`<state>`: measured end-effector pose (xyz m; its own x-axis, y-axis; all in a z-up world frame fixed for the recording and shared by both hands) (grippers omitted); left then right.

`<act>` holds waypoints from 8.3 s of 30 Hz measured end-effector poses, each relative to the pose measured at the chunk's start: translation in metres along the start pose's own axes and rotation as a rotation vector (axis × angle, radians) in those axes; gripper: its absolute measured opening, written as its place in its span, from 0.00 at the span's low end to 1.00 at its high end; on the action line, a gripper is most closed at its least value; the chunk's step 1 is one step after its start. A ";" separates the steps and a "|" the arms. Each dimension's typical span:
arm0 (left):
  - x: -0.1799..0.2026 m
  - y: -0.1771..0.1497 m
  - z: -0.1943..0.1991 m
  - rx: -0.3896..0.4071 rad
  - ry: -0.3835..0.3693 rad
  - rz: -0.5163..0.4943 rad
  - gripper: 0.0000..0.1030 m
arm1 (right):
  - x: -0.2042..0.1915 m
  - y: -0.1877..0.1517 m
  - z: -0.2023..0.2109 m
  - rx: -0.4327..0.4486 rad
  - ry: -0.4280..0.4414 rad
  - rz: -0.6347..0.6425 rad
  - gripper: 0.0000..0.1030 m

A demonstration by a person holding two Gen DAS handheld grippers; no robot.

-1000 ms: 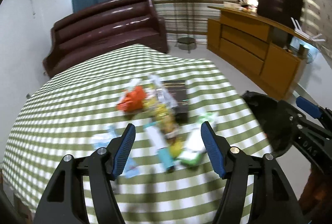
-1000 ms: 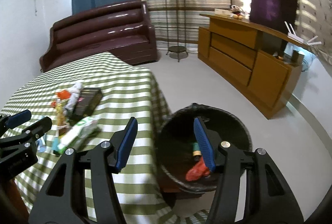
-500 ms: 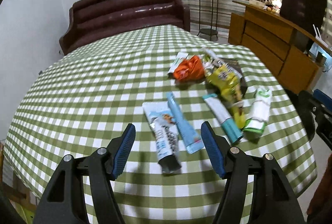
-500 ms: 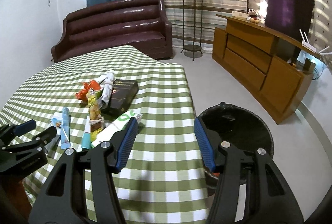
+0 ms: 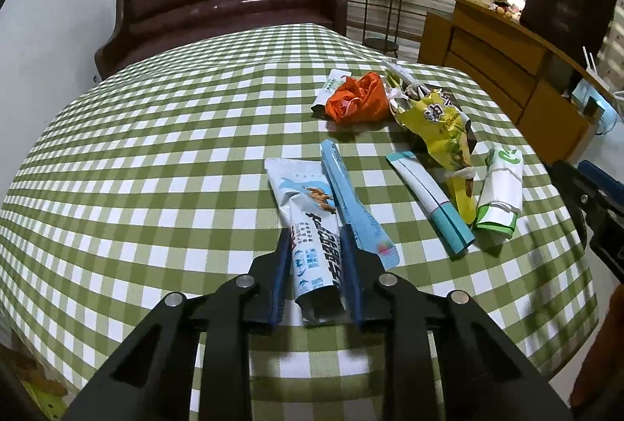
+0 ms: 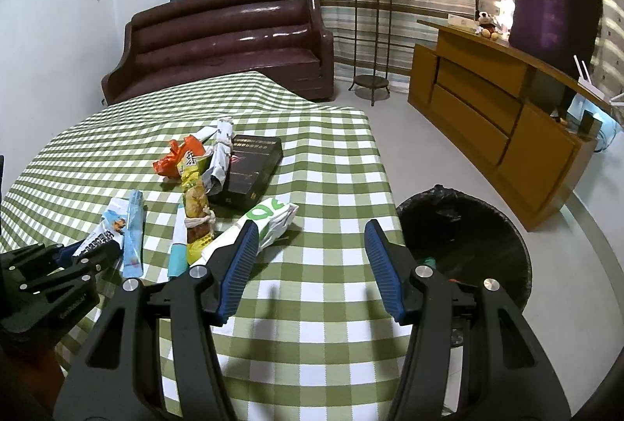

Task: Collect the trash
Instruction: 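Grasp the white toothpaste tube with the left gripper, then grasp the white-green box with the right gripper, then carry the tube and box to the bin and release both, then move both tools back to the table and grasp the blue tube with the left gripper, then grasp the yellow snack bag with the right gripper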

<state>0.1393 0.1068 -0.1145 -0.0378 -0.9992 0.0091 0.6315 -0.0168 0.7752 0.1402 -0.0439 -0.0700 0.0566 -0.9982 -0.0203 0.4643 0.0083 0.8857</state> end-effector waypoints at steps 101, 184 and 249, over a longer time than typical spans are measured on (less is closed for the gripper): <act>0.043 0.047 0.040 0.172 -0.139 -0.034 0.24 | 0.056 0.017 0.006 0.018 -0.101 -0.006 0.27; 0.130 0.069 0.013 0.159 -0.141 -0.140 0.49 | 0.126 0.005 -0.004 0.001 -0.129 -0.116 0.46; -0.065 0.037 0.000 0.083 0.092 0.045 0.17 | -0.080 0.001 -0.048 -0.112 0.163 0.065 0.43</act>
<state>0.1652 0.1707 -0.0867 0.0626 -0.9980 -0.0102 0.5647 0.0270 0.8249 0.1789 0.0390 -0.0898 0.2275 -0.9726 -0.0480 0.5499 0.0877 0.8306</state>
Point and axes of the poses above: each gripper's, at about its wrist camera, not at the fingertips, and z roughly against the way its jaws point, x to its right, y to its top, the point moved 8 cm from there along -z, roughly the way its jaws point, and after that the axes turned 10 degrees about x, right-handed, at the moved point
